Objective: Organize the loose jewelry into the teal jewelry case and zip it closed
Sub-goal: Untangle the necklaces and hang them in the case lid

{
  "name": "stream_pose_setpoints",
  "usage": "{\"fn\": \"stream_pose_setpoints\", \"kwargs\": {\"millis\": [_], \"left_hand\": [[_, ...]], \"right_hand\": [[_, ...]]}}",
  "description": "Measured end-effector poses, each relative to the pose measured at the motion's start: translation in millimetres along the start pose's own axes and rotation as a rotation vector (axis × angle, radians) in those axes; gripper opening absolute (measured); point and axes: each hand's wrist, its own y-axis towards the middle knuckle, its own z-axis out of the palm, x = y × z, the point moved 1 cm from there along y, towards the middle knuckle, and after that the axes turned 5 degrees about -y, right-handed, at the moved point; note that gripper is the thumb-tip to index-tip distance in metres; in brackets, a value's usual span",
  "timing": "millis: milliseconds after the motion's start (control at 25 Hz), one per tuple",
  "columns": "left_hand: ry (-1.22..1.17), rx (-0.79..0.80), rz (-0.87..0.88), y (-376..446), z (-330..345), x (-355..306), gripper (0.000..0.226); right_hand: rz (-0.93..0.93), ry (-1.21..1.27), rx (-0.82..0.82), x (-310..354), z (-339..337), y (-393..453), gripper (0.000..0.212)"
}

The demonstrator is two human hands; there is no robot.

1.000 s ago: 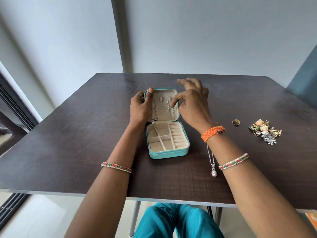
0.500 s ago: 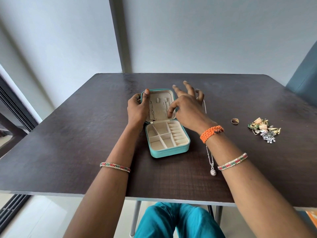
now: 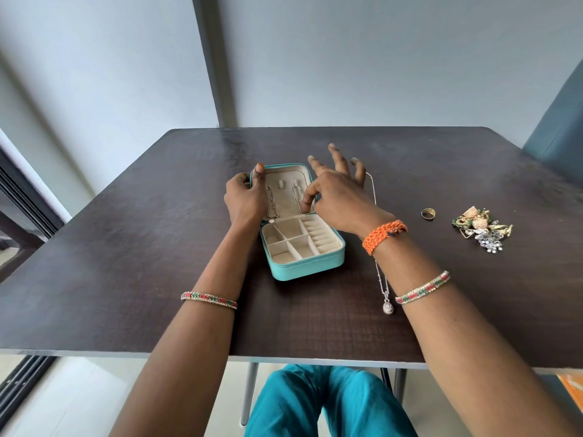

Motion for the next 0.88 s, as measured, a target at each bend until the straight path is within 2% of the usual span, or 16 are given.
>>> {"fn": "stream_pose_setpoints", "kwargs": {"millis": [120,240,360,440,520,600,720,880], "left_hand": [[0.017,-0.008,-0.001,-1.1,-1.5,-2.0,0.046],[0.06,0.042,0.029,-0.4,-3.4,-2.6,0.044],[0.121,0.082,0.069,-1.7,-5.4,-4.4,0.045],[0.191,0.123,0.102,-4.7,-6.4,-8.1,0.049],[0.282,0.168,0.135,-8.2,-5.0,-10.5,0.053],[0.349,0.187,0.139,-10.3,-3.5,-11.6,0.055],[0.38,0.199,0.133,-9.3,-1.6,-11.0,0.056],[0.48,0.175,0.213,-9.6,-1.3,-11.9,0.056]], "right_hand": [[-0.012,0.015,-0.017,-1.1,0.7,1.5,0.029],[0.035,0.085,-0.269,-6.8,-8.6,0.4,0.035],[0.262,0.247,-0.487,-33.5,-20.3,0.1,0.033],[0.45,0.377,-0.539,-63.7,-12.2,5.1,0.029],[0.596,0.442,-0.457,-91.8,6.6,14.1,0.025],[0.661,0.444,-0.326,-107.6,24.6,23.0,0.021],[0.643,0.417,-0.293,-117.8,32.2,38.0,0.016],[0.585,0.367,-0.272,-121.5,31.6,51.6,0.014]]}}
